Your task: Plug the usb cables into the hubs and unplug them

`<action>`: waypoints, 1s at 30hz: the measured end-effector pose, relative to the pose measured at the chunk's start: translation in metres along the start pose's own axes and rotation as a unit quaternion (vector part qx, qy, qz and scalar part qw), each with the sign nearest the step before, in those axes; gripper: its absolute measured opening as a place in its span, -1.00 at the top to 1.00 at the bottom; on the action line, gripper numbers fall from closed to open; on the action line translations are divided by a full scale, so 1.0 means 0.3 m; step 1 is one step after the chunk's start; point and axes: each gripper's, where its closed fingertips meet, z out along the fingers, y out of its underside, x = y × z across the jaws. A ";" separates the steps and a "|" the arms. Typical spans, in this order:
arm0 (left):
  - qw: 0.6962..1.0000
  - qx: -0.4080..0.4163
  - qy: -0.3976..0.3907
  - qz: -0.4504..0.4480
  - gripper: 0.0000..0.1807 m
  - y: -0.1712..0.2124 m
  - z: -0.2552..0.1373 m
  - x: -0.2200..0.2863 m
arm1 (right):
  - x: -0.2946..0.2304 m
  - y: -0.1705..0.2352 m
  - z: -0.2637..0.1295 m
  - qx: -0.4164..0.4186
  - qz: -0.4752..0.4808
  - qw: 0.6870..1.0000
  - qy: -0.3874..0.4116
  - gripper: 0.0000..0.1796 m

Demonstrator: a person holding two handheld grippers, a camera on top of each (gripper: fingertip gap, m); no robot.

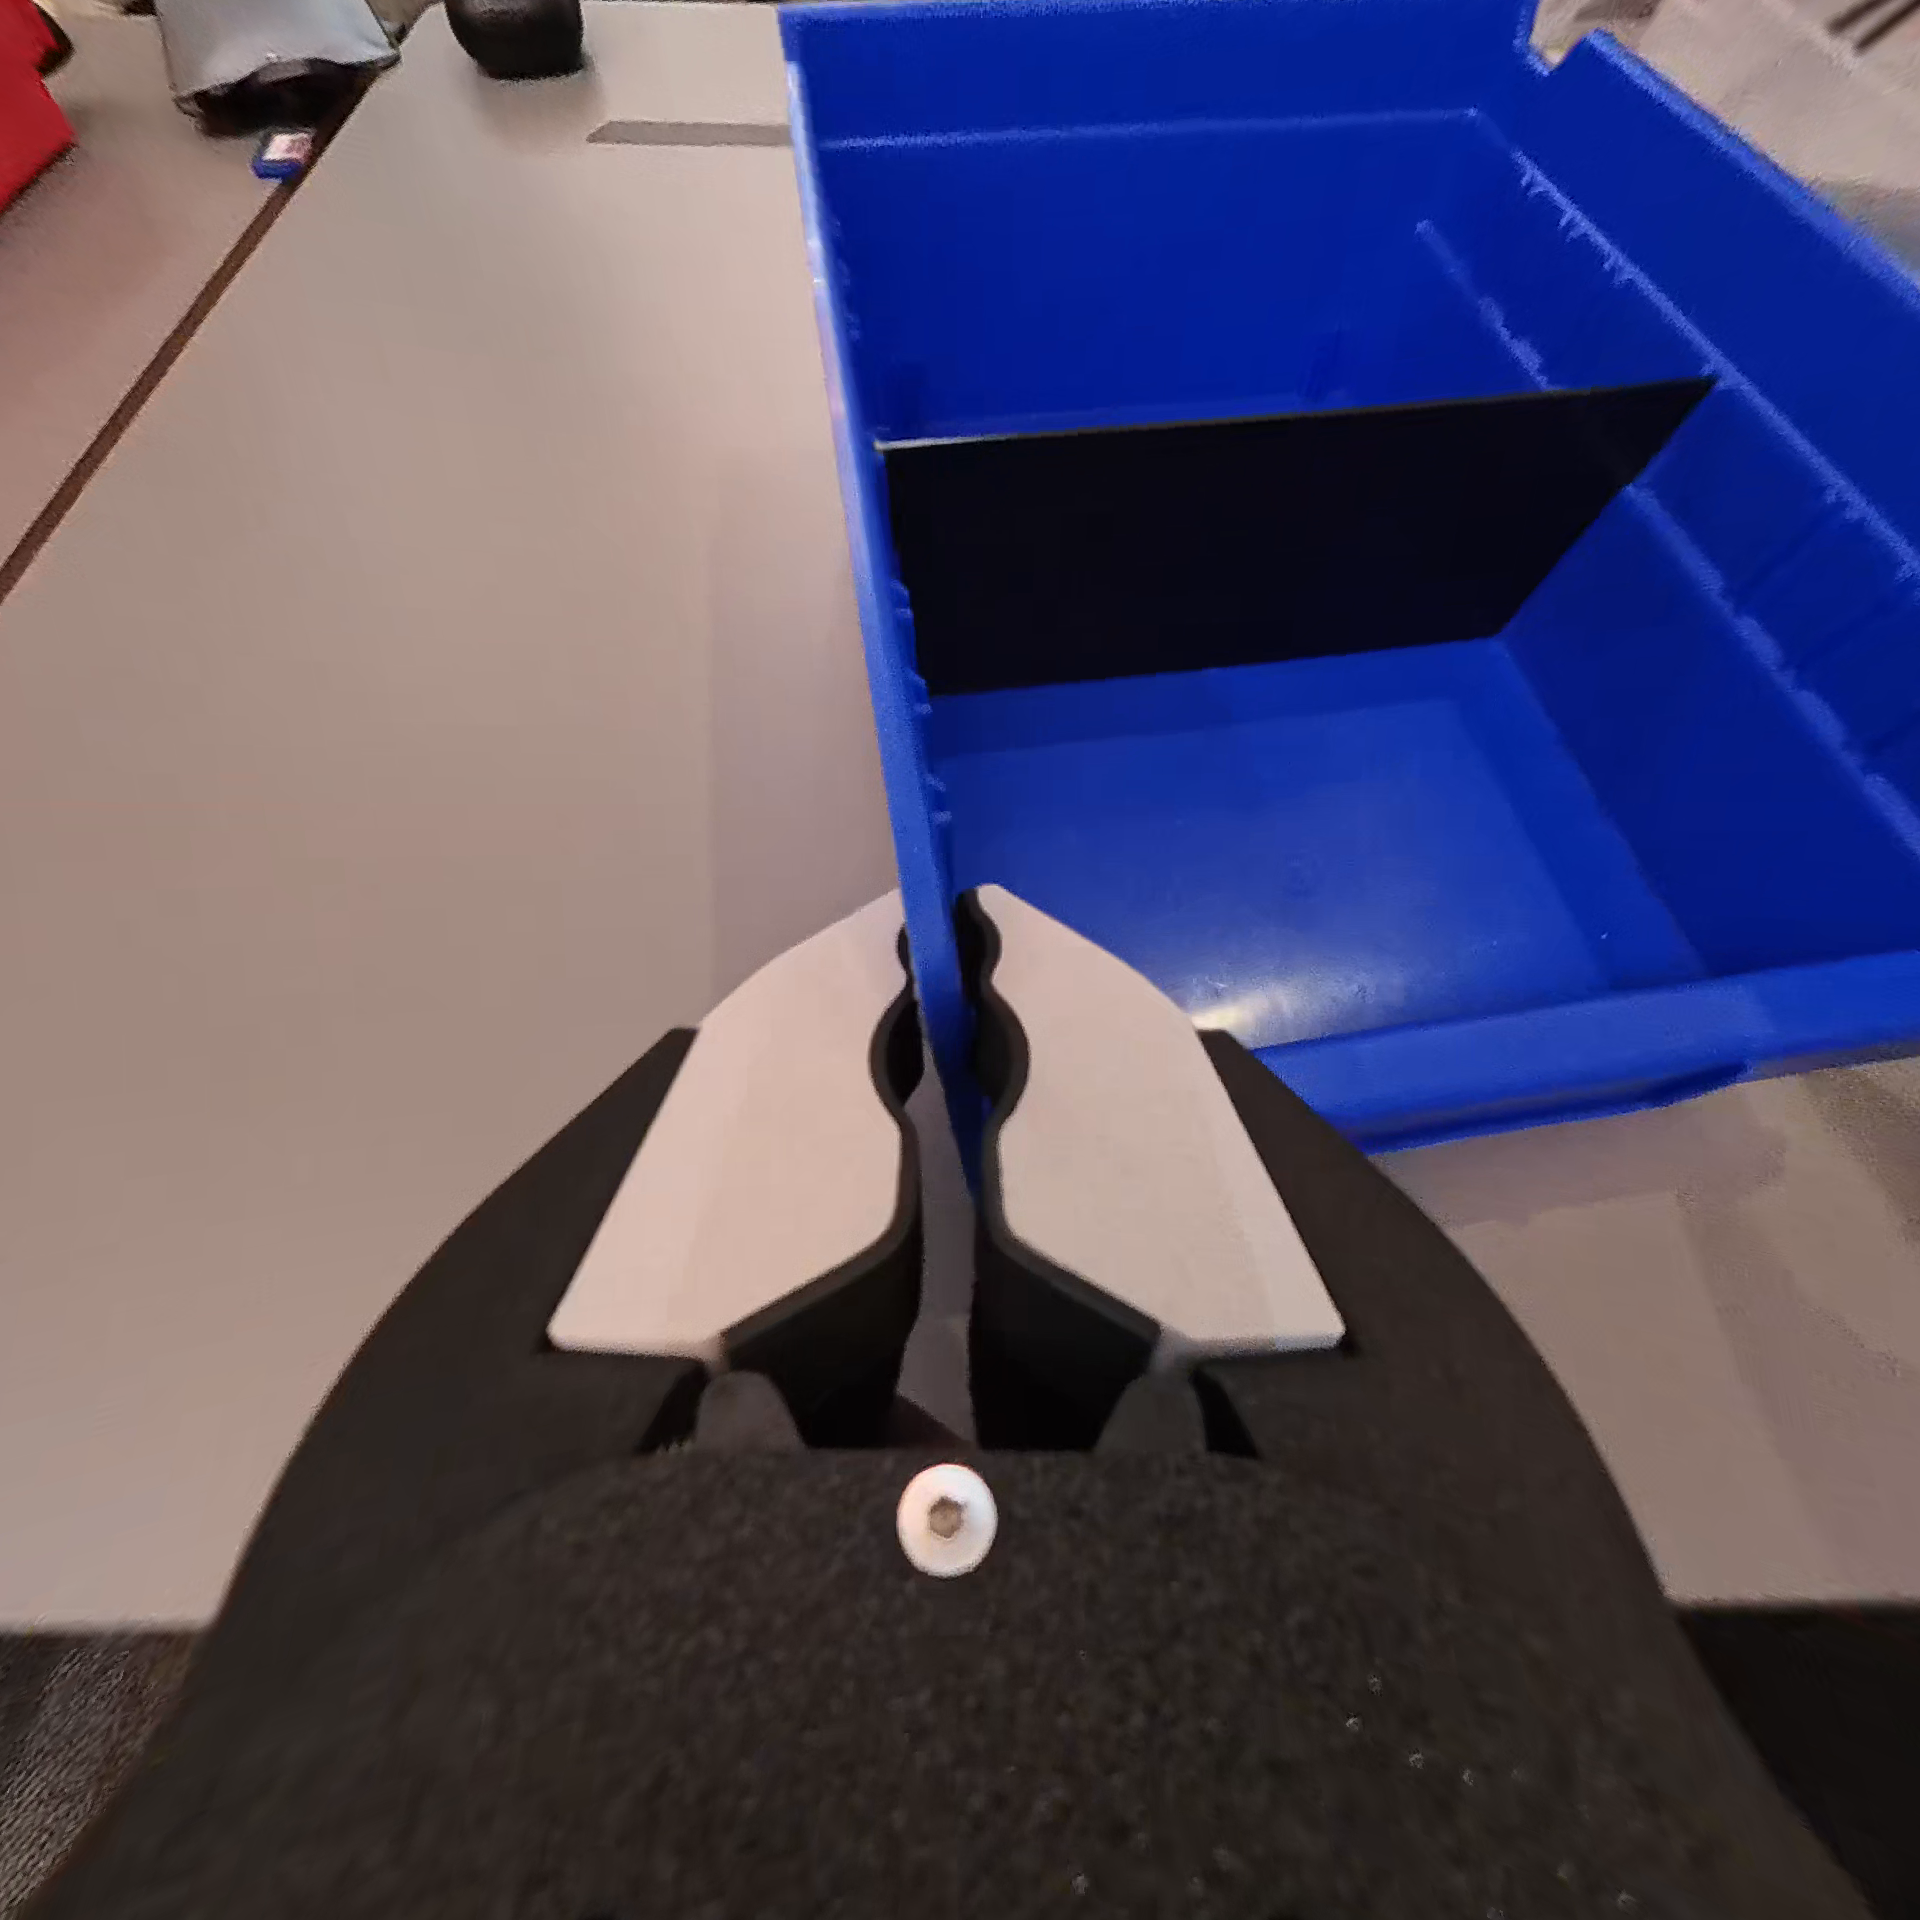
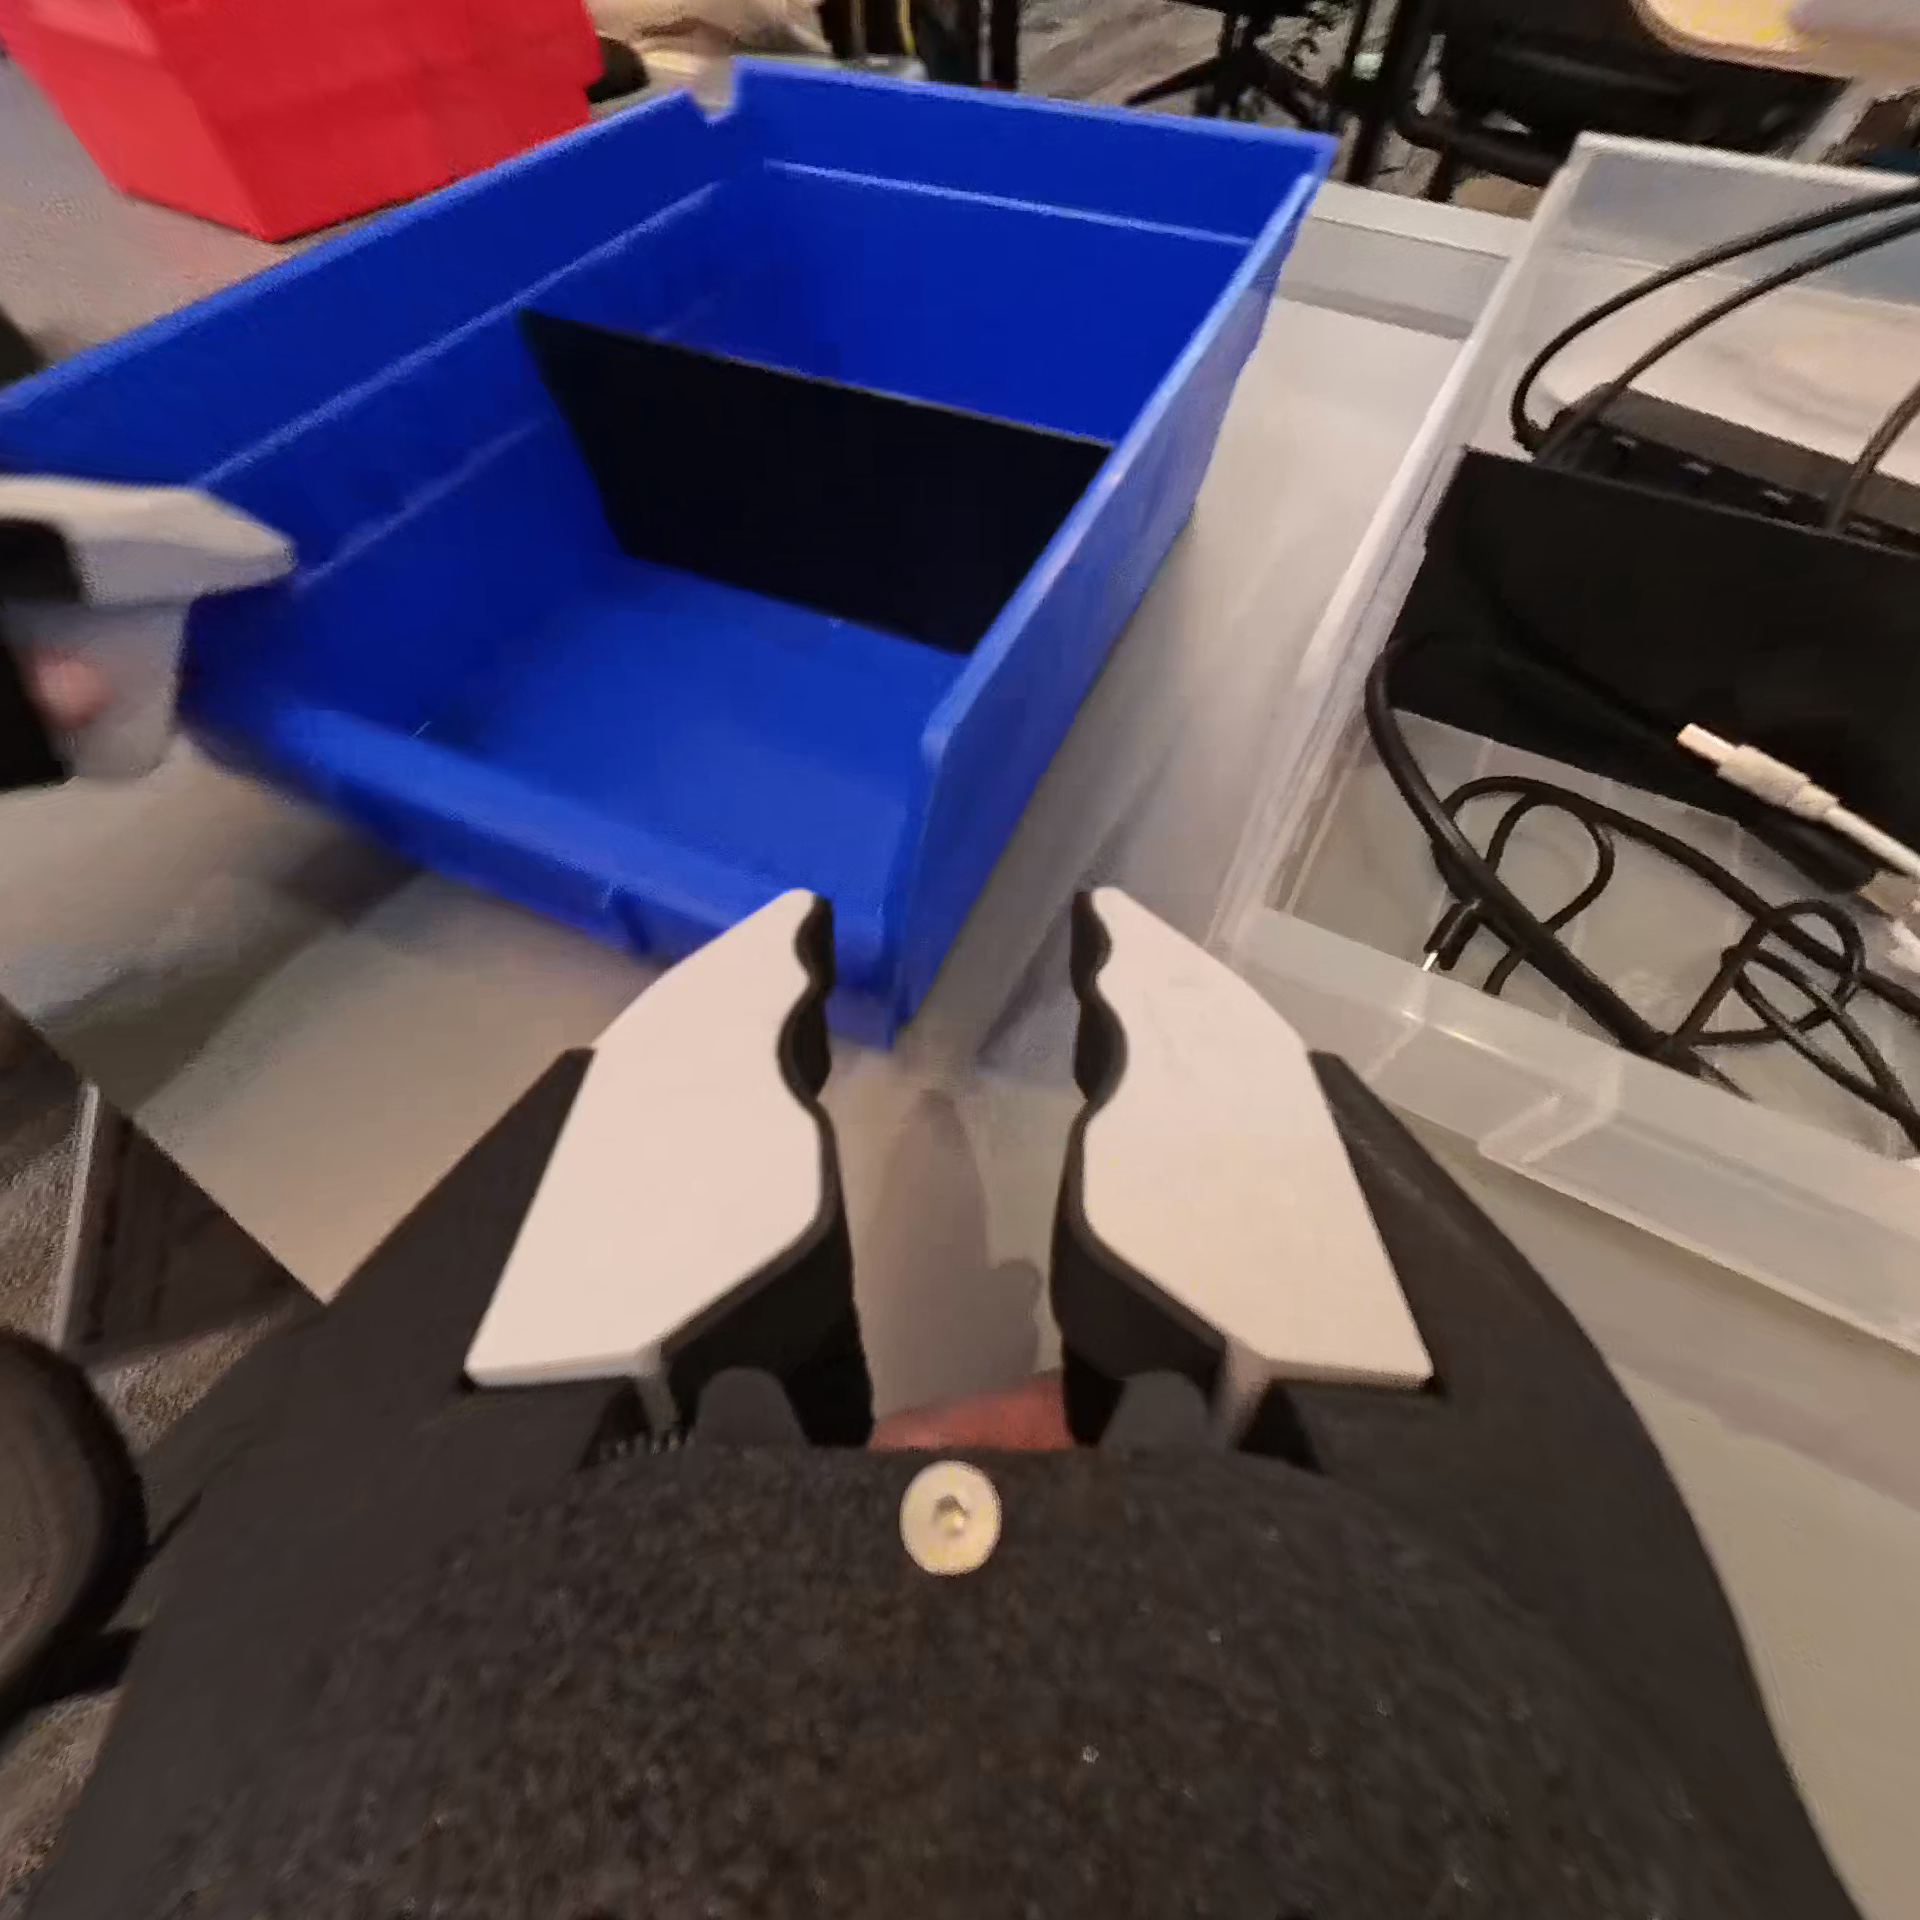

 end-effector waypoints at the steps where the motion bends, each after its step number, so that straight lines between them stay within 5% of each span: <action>1: 1.000 -0.001 0.002 -0.001 0.96 0.015 -0.025 0.015 | -0.002 0.004 0.005 -0.005 0.009 1.000 0.009 0.59; 3: 1.000 0.001 0.006 -0.002 0.96 0.041 -0.069 0.047 | -0.012 0.026 0.012 -0.024 0.014 0.999 0.018 0.87; 9: 0.999 0.029 -0.026 -0.002 0.96 0.050 -0.200 0.083 | -0.003 -0.007 -0.047 -0.014 -0.048 0.998 0.041 0.95; 17: 0.980 0.193 -0.033 0.035 0.96 -0.351 -0.374 0.260 | 0.146 -0.368 -0.310 0.159 -0.077 0.978 0.114 0.96; 24: 0.963 0.246 0.064 0.089 0.95 -0.673 -0.307 0.779 | 0.614 -0.530 -0.643 0.210 -0.040 0.944 0.249 0.97; 30: 0.964 0.194 0.133 0.125 0.94 -0.675 -0.084 1.386 | 1.207 -0.350 -0.815 0.077 -0.037 0.924 0.373 0.88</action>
